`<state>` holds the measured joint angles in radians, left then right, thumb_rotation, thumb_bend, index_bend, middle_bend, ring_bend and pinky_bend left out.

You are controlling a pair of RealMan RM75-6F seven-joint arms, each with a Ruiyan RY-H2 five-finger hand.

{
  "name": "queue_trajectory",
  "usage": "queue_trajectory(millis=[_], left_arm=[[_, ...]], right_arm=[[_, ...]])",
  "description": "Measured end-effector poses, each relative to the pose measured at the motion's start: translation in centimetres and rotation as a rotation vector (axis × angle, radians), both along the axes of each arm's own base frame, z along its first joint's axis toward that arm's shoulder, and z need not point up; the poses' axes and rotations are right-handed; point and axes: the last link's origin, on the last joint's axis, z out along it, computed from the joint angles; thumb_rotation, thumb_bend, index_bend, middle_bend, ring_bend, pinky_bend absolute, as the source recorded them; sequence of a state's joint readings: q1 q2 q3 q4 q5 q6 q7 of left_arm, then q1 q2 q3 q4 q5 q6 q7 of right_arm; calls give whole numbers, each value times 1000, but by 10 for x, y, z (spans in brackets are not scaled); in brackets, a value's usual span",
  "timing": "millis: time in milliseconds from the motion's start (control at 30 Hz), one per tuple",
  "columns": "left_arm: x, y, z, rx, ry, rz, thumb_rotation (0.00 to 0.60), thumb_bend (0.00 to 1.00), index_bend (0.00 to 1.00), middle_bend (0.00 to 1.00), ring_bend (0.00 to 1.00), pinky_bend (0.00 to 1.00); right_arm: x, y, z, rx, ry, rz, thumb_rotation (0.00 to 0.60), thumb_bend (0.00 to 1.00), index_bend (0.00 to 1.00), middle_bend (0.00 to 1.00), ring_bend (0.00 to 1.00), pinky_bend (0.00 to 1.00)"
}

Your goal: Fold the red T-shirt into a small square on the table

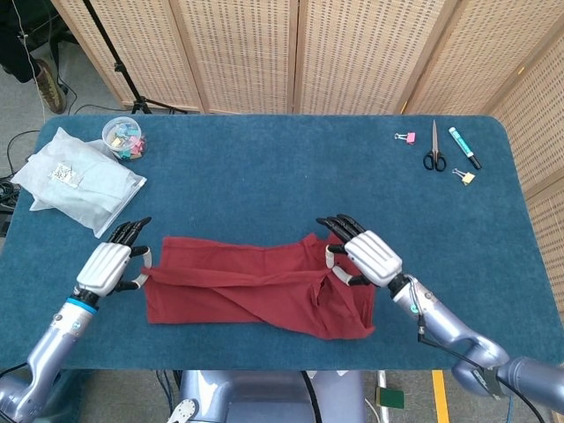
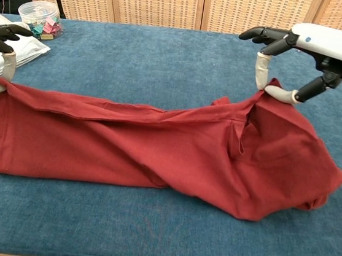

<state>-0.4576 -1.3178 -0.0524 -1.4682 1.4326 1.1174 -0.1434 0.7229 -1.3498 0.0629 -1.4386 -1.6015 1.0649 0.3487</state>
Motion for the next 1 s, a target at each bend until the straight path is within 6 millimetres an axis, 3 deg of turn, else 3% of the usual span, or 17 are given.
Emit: queue_trajectory(millis=[400, 1000], left_arm=[[-7, 22, -7, 15, 29, 55, 600, 663, 751, 0, 0, 0], [-3, 47, -29, 22, 88, 55, 600, 663, 751, 0, 0, 0]], right_arm=[[0, -51, -4, -47, 58, -88, 600, 555, 671, 55, 0, 0], [-11, -84, -21, -65, 116, -185, 600, 553, 671, 55, 0, 0]])
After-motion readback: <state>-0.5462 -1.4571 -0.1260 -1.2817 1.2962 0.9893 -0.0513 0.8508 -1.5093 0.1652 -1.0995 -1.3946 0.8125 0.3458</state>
